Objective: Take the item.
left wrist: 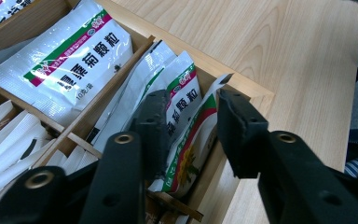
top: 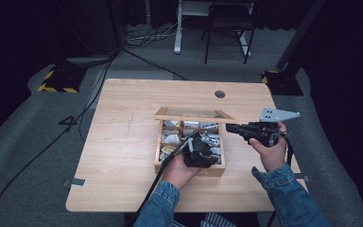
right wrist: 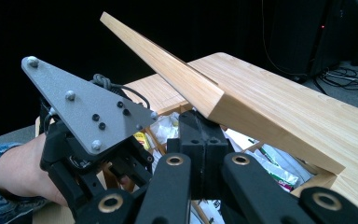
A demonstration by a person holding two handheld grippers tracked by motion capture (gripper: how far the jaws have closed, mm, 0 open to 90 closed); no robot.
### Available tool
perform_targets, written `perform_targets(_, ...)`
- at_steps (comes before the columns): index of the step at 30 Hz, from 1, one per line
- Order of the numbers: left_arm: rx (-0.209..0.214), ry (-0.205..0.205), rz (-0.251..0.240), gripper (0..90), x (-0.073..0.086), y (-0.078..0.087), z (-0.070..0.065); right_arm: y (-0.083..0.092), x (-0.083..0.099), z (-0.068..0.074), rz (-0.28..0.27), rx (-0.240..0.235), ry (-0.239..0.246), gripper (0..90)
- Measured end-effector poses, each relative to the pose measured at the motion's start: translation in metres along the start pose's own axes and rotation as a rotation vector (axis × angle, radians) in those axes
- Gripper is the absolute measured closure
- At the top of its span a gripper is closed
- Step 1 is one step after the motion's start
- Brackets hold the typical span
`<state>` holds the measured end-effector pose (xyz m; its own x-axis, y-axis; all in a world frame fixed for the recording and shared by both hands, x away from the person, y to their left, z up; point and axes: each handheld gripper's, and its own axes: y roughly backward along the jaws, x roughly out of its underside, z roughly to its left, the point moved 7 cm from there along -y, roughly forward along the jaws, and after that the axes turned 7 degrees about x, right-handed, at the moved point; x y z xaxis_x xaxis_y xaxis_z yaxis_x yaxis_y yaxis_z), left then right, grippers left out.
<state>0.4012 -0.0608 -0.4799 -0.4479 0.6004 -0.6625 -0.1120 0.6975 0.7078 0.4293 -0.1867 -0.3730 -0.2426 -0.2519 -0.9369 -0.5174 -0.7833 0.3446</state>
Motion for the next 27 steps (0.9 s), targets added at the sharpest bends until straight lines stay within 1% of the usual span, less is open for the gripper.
perform_targets(2, -0.008, 0.012, 0.018, 70.1, 0.0015, -0.0023, 0.0012, -0.0003, -0.0001, 0.0000, -0.003, -0.003, -0.004, 90.0)
perform_targets(3, -0.019, 0.012, 0.033, 70.9, 0.0022, -0.0044, 0.0013, -0.0004, -0.0001, 0.0000, -0.003, -0.005, -0.005, 90.0)
perform_targets(5, -0.017, 0.008, 0.041, 73.7, 0.0024, -0.0047, 0.0018, -0.0004, -0.0001, 0.0000, -0.003, -0.005, -0.006, 90.0)
perform_targets(6, -0.017, 0.009, 0.048, 77.4, 0.0028, -0.0051, 0.0021, -0.0003, 0.0001, 0.0002, -0.001, -0.005, -0.005, 90.0)
perform_targets(7, -0.016, 0.011, 0.055, 77.4, 0.0036, -0.0057, 0.0021, -0.0003, 0.0001, 0.0002, -0.001, -0.005, -0.005, 90.0)
perform_targets(8, -0.024, -0.010, 0.075, 85.3, 0.0049, -0.0071, 0.0007, -0.0003, 0.0002, 0.0003, -0.001, -0.005, -0.005, 90.0)
perform_targets(9, -0.024, -0.010, 0.075, 87.5, 0.0049, -0.0071, 0.0007, -0.0003, 0.0002, 0.0003, -0.001, -0.005, -0.006, 90.0)
perform_targets(10, -0.031, -0.027, 0.083, 87.5, 0.0051, -0.0076, 0.0004, -0.0003, 0.0002, 0.0003, -0.001, -0.005, -0.006, 90.0)
perform_targets(11, -0.028, -0.019, 0.085, 89.4, 0.0050, -0.0076, 0.0004, -0.0003, 0.0001, 0.0001, -0.002, -0.005, -0.006, 90.0)
perform_targets(12, -0.028, -0.019, 0.085, 89.6, 0.0050, -0.0076, 0.0004, -0.0003, 0.0001, 0.0001, -0.002, -0.005, -0.006, 90.0)
perform_targets(13, -0.017, -0.017, 0.087, 89.7, 0.0046, -0.0078, 0.0011, -0.0003, 0.0001, 0.0002, -0.002, -0.005, -0.007, 90.0)
perform_targets(15, -0.027, -0.015, 0.085, 89.9, 0.0048, -0.0081, 0.0003, -0.0004, 0.0001, 0.0001, -0.003, -0.004, -0.006, 90.0)
perform_targets(16, -0.029, -0.021, 0.087, 90.0, 0.0051, -0.0078, 0.0002, -0.0004, 0.0001, 0.0001, -0.003, -0.004, -0.007, 90.0)
perform_targets(21, -0.027, -0.032, 0.081, 90.0, 0.0052, -0.0077, -0.0006, -0.0004, 0.0001, 0.0002, -0.003, -0.004, -0.006, 90.0)
perform_targets(23, -0.024, -0.048, 0.075, 90.0, 0.0051, -0.0065, -0.0021, -0.0004, 0.0002, 0.0002, -0.003, -0.004, -0.007, 90.0)
perform_targets(24, -0.024, -0.048, 0.075, 90.0, 0.0051, -0.0065, -0.0021, -0.0004, 0.0002, 0.0002, -0.003, -0.004, -0.007, 90.0)
perform_targets(25, -0.026, -0.055, 0.066, 90.0, 0.0045, -0.0064, -0.0025, -0.0004, 0.0002, 0.0001, -0.002, -0.004, -0.007, 90.0)
perform_targets(26, -0.031, -0.071, 0.057, 90.0, 0.0036, -0.0054, -0.0033, -0.0006, 0.0003, -0.0001, -0.002, -0.005, -0.006, 90.0)
perform_targets(27, -0.030, -0.072, 0.053, 90.0, 0.0031, -0.0047, -0.0037, -0.0007, 0.0004, -0.0002, -0.001, -0.005, -0.006, 90.0)
